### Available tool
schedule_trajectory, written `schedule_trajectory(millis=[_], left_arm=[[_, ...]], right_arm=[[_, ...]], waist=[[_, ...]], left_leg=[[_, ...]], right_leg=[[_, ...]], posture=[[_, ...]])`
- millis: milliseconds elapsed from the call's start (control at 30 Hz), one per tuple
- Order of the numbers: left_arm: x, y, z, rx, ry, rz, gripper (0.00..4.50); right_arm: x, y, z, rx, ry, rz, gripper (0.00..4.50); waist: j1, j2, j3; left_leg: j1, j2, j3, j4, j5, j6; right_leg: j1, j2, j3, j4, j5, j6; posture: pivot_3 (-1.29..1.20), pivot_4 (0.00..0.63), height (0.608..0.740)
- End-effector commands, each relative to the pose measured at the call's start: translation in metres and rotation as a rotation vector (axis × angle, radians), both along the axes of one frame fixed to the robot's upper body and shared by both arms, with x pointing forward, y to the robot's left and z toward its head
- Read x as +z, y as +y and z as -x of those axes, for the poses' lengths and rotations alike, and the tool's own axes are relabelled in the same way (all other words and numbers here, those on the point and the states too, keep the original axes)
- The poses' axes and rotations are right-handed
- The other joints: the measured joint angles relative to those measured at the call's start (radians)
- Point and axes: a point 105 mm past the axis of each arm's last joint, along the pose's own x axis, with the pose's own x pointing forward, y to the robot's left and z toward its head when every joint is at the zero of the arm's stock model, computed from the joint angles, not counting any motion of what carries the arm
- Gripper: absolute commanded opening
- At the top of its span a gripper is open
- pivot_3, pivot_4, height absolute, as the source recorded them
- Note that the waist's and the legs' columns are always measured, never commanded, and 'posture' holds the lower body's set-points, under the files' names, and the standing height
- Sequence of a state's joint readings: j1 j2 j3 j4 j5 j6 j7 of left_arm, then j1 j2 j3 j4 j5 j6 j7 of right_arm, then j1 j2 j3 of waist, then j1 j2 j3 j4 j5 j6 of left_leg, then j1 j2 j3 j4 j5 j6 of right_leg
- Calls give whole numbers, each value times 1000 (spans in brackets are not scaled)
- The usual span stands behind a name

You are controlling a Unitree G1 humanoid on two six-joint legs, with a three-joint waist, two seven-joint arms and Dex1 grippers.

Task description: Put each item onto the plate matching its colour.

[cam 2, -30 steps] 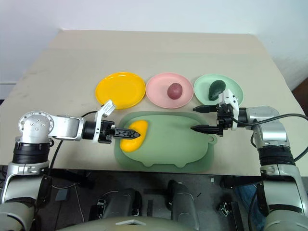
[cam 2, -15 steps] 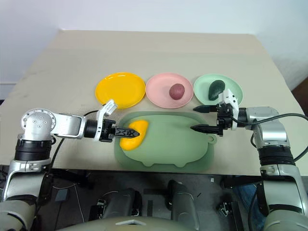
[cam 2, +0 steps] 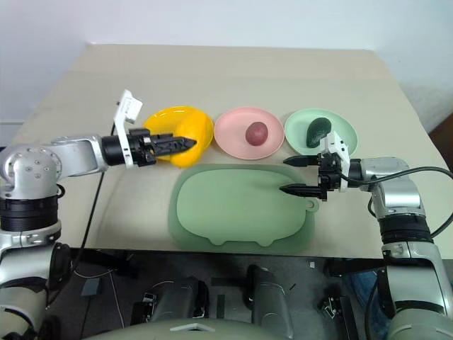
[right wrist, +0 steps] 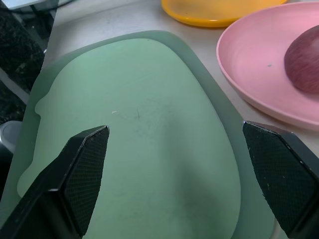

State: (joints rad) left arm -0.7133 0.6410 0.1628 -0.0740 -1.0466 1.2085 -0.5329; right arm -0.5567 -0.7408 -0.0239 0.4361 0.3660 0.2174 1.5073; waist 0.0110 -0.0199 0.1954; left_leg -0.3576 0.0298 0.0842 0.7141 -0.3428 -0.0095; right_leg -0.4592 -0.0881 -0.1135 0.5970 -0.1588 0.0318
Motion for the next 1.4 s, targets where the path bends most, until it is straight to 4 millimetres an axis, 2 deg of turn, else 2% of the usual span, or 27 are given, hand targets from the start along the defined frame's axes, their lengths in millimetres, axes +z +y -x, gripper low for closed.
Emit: schedule_trajectory(millis=[33,67,167,300,533,833,1033,1067,1167,1300,1400], left_arm=[[15,23,-14,101,-117,-21,2993],[9,28,-18,129,-128,-71,2993],[3,62,-47,349,-214,-177,2993],[-11,76,-59,420,-265,-262,2993],[-18,78,-74,478,-324,-276,2993],[-42,76,-99,558,-278,-236,2993],[-47,73,-109,559,-220,-177,2993],[-48,75,-110,568,-203,-169,3707],[-48,76,-112,575,-201,-176,4470],[-45,69,-109,533,-186,-141,4470],[-32,60,-102,455,-178,-74,4470]], right_arm=[[12,2,-4,10,-48,-6,4500],[12,3,-4,10,-48,-6,4500],[12,3,-5,9,-49,-9,4500],[13,6,-4,17,-55,-11,4500],[14,8,-5,15,-62,-18,4500],[14,8,-2,6,-53,-24,4500],[14,8,-1,-2,-50,-24,4500],[14,8,-1,-3,-51,-24,4500],[14,7,0,-4,-46,-24,4500],[13,8,-1,-9,-44,-31,4500],[14,9,-2,-9,-43,-36,4500]], waist=[[-1,0,0],[-1,0,0],[0,0,0],[3,0,0],[2,0,0],[2,0,0],[2,0,0],[1,0,0],[1,0,0],[1,0,0],[1,0,0]], left_leg=[[0,0,0,0,0,0],[0,0,0,0,0,0],[0,0,1,0,0,0],[-1,0,1,0,0,0],[-2,0,1,0,0,1],[-2,0,1,0,-1,1],[-2,0,1,0,-1,1],[-2,0,1,0,-1,1],[-2,0,1,0,-1,1],[-2,1,1,0,-1,2],[-2,1,1,0,-1,1]], right_leg=[[0,0,0,0,0,0],[0,0,0,0,0,0],[0,0,0,0,0,0],[0,0,0,-1,0,0],[-1,0,-1,-1,0,0],[-1,0,-1,-1,0,0],[-1,0,-1,-1,0,0],[-1,0,-1,-1,0,0],[-1,0,-1,-1,0,0],[-1,-1,-1,-1,0,0],[-1,0,-1,-1,0,1]], posture=[[0,150,740],[0,150,740],[0,150,740],[0,150,740],[0,150,740],[0,150,740],[0,150,740],[0,150,740],[0,150,740],[0,150,740],[0,150,740]])
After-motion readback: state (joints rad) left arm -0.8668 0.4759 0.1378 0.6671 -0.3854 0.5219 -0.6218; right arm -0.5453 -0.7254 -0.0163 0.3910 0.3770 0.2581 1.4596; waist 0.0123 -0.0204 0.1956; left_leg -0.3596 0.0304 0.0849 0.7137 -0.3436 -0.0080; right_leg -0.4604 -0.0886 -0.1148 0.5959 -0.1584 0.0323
